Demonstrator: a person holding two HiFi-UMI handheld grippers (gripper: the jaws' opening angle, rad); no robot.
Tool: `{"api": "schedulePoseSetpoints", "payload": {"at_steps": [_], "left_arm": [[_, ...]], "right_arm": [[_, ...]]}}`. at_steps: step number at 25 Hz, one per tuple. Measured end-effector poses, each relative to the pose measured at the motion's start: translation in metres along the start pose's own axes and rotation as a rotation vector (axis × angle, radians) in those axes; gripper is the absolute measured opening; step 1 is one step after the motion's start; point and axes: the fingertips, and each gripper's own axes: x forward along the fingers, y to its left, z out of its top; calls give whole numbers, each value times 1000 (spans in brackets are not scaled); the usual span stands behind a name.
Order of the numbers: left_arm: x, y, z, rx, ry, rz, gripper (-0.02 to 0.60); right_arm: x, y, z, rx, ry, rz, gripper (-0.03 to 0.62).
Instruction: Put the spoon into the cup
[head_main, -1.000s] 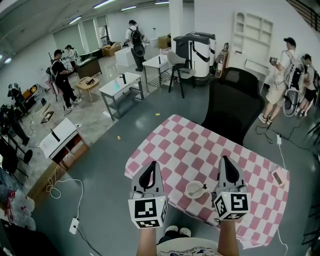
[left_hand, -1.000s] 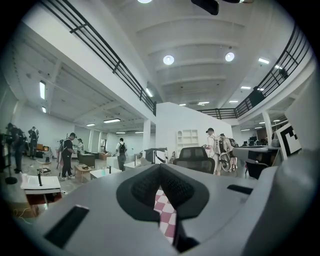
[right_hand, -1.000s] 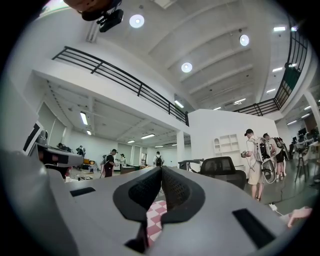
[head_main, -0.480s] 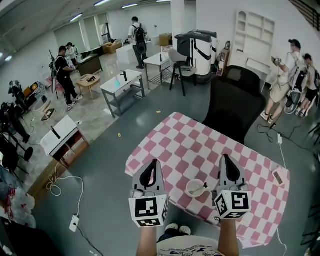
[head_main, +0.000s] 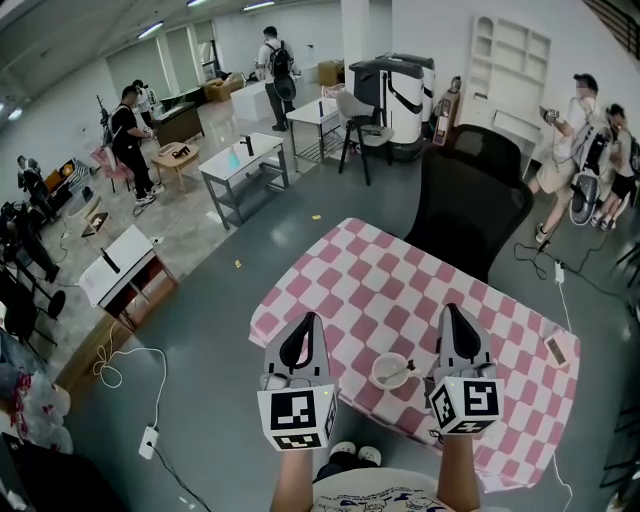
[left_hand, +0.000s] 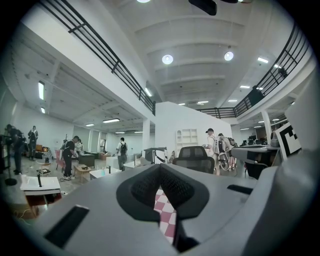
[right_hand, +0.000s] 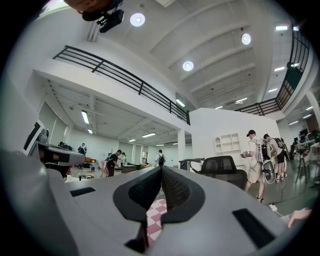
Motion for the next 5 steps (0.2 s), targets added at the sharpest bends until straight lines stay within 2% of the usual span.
{"api": "schedulePoseSetpoints", "payload": {"at_steps": [5], "left_arm": [[4, -1, 0, 4, 0, -2, 14]], "right_arm": [[2, -2, 1, -4, 0, 3, 14]]}}
